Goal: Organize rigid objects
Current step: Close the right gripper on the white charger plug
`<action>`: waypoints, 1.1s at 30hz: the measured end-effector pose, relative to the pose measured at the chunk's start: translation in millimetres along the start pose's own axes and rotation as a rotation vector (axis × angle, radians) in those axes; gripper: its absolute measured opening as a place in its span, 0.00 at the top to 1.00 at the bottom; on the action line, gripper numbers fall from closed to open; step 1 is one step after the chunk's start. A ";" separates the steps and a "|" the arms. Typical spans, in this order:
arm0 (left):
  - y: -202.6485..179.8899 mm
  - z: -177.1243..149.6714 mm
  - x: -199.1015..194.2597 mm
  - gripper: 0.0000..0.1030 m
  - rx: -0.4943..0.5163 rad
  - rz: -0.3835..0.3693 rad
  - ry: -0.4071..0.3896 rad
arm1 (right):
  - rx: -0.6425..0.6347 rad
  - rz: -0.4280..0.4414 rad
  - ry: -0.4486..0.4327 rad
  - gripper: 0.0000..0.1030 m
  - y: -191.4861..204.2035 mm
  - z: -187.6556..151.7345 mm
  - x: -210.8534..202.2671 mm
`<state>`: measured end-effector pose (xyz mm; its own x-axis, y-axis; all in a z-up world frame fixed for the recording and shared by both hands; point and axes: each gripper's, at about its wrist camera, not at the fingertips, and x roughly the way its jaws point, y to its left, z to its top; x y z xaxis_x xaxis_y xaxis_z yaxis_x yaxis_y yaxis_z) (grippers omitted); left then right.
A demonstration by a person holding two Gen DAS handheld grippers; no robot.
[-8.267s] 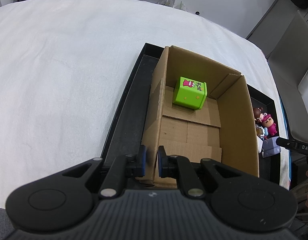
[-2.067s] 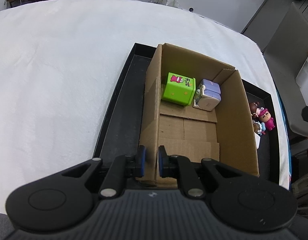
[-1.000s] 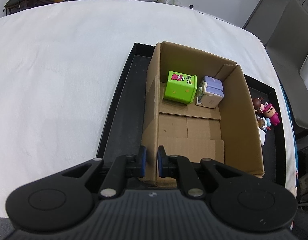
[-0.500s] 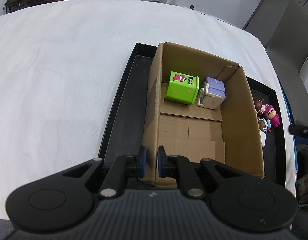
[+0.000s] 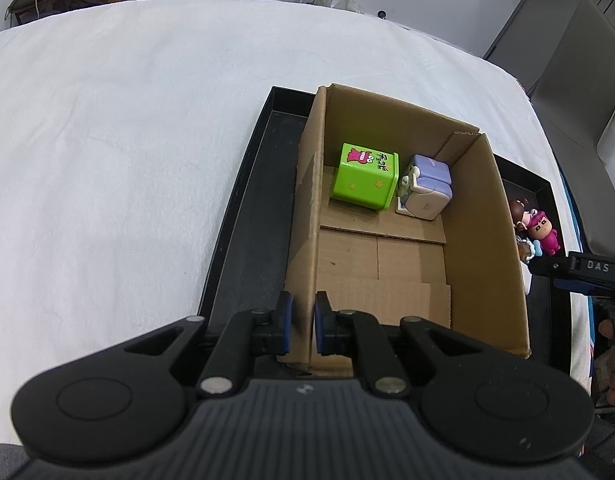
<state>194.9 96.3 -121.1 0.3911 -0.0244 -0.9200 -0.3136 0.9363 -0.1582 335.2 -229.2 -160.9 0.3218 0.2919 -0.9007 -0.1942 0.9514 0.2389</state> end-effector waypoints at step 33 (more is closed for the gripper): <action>-4.4 -1.9 1.0 0.90 -0.004 0.007 -0.005 | -0.141 -0.035 0.065 0.46 29.4 -15.9 29.2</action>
<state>195.0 91.4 -122.0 0.3933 -0.0163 -0.9193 -0.3200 0.9349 -0.1535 324.2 -194.3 -185.9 0.2711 0.2476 -0.9302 -0.3137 0.9363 0.1578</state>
